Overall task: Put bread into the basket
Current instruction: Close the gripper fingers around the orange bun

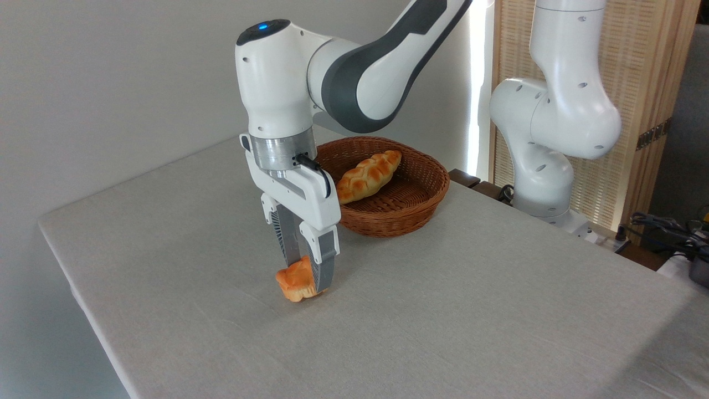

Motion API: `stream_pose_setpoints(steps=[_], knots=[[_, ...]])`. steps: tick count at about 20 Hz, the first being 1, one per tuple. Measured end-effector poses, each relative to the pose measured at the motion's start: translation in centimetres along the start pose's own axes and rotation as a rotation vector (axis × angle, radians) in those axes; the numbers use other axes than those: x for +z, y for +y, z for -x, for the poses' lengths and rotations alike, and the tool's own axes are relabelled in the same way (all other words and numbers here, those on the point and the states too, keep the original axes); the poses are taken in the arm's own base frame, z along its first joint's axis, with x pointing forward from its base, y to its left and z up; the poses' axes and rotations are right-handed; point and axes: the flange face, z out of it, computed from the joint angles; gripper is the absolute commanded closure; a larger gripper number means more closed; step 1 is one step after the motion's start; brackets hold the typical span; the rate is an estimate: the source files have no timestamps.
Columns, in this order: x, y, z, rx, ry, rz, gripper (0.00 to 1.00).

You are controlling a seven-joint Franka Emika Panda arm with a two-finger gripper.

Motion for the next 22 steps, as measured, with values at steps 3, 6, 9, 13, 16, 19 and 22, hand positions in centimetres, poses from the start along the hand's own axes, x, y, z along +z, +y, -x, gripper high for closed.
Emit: stream_pose_setpoints(steps=[3, 6, 9, 13, 16, 19, 22], knots=[[0.31, 0.30, -0.17, 0.006, -0.001, 0.002, 0.93], [0.37, 0.33, -0.21, 0.007, -0.002, 0.002, 0.93], [0.40, 0.32, -0.21, 0.007, -0.002, 0.003, 0.93], [0.41, 0.32, -0.21, 0.007, -0.002, 0.003, 0.95], [0.43, 0.32, -0.21, 0.007, -0.003, 0.003, 0.95], [0.44, 0.33, -0.21, 0.007, -0.003, 0.003, 0.95], [0.41, 0.32, -0.22, 0.007, -0.002, 0.003, 0.95]])
